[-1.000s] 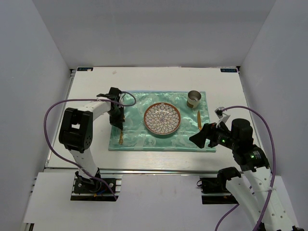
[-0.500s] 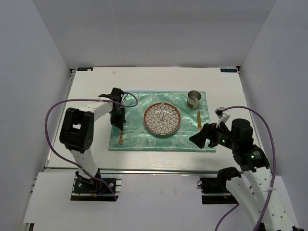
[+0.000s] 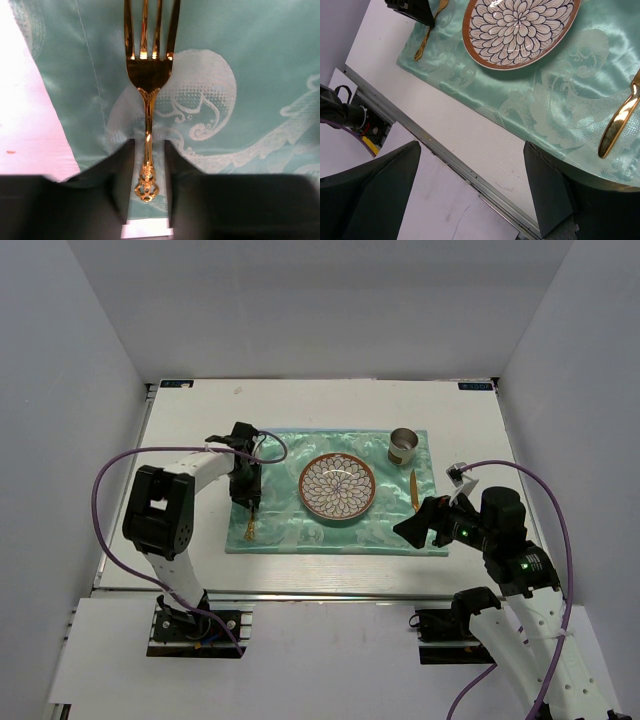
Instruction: Set the dinner table for one person
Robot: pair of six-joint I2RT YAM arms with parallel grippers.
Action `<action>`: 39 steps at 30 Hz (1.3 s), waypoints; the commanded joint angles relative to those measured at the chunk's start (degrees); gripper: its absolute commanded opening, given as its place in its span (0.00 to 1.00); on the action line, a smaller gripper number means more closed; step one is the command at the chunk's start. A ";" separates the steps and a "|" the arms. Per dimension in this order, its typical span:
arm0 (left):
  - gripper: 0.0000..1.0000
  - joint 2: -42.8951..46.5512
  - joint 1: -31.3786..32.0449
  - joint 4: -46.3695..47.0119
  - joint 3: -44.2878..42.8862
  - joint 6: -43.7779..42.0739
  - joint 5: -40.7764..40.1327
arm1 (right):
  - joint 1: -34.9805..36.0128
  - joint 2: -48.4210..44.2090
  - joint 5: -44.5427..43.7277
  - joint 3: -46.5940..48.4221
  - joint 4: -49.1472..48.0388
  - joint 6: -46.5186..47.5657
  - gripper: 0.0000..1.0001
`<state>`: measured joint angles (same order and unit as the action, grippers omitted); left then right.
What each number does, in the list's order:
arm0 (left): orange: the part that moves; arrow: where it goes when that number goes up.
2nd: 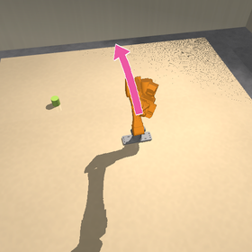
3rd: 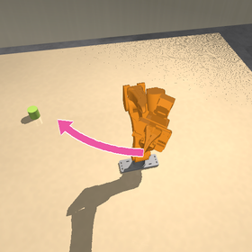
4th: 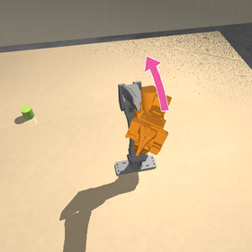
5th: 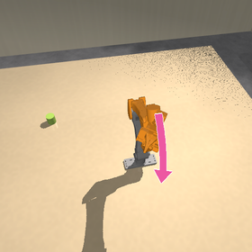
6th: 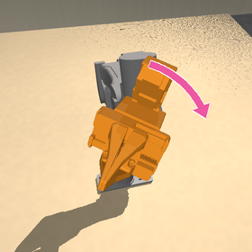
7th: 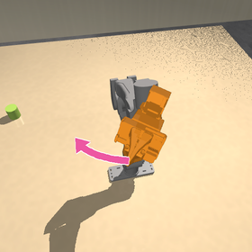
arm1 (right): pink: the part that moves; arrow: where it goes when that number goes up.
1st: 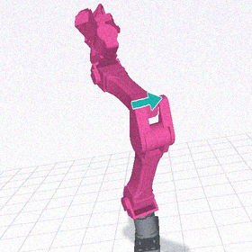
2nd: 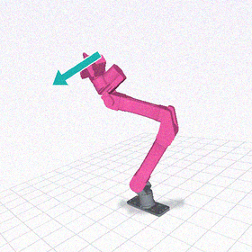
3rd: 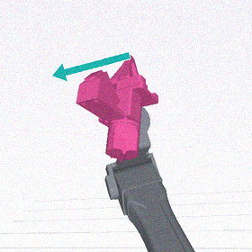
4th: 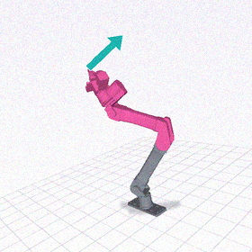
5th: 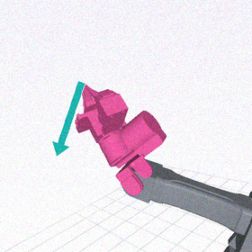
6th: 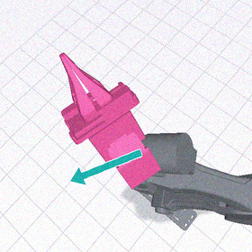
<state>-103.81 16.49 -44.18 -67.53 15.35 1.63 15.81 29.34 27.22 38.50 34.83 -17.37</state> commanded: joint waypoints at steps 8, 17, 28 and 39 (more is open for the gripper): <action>0.54 8.44 0.82 -0.29 -0.06 1.95 -3.19 | 0.01 0.45 0.82 1.40 0.33 0.93 0.89; 0.98 31.63 0.30 -9.75 -2.16 13.55 -23.58 | 0.09 5.89 -23.06 17.03 15.42 0.14 0.89; 0.98 54.14 -0.41 -31.30 -9.29 19.01 -31.16 | 0.62 4.94 -40.84 36.81 30.99 1.46 0.89; 0.98 62.33 0.30 -36.76 -14.38 18.22 -27.65 | 5.72 1.33 -46.82 43.23 37.85 -0.04 0.89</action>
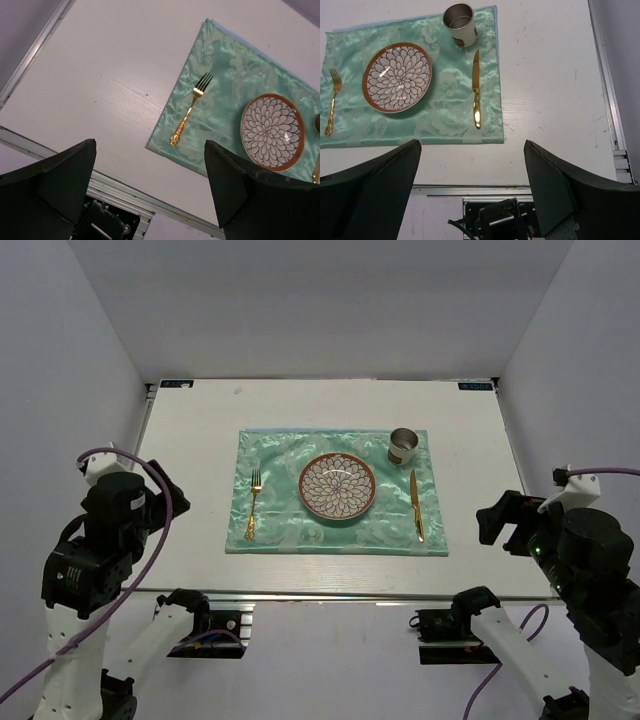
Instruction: Set the dinner table for one person
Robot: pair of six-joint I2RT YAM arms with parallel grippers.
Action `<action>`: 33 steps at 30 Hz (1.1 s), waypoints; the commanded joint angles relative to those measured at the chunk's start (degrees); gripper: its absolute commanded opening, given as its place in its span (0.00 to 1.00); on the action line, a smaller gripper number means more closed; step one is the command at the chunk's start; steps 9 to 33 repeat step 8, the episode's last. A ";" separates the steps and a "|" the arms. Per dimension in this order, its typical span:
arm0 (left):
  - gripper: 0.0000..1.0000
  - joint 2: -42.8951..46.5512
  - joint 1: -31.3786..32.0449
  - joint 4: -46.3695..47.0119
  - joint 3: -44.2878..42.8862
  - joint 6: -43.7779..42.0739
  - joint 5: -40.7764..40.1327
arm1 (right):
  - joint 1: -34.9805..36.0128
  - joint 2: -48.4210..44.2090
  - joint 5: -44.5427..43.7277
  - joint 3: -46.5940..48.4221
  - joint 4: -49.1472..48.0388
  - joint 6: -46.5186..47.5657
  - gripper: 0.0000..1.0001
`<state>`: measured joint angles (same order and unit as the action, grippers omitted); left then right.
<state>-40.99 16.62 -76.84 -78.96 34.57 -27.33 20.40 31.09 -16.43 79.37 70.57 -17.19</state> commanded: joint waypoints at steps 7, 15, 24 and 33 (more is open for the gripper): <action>0.98 0.21 0.16 -4.11 -2.61 -1.34 1.76 | 2.10 -0.86 -3.26 4.38 3.70 -1.09 0.89; 0.98 0.21 0.16 -4.11 -2.69 -1.34 1.67 | 2.36 -0.77 -3.17 4.56 3.70 -1.09 0.89; 0.98 0.21 0.16 -4.11 -2.69 -1.34 1.67 | 2.36 -0.77 -3.17 4.56 3.70 -1.09 0.89; 0.98 0.21 0.16 -4.11 -2.69 -1.34 1.67 | 2.36 -0.77 -3.17 4.56 3.70 -1.09 0.89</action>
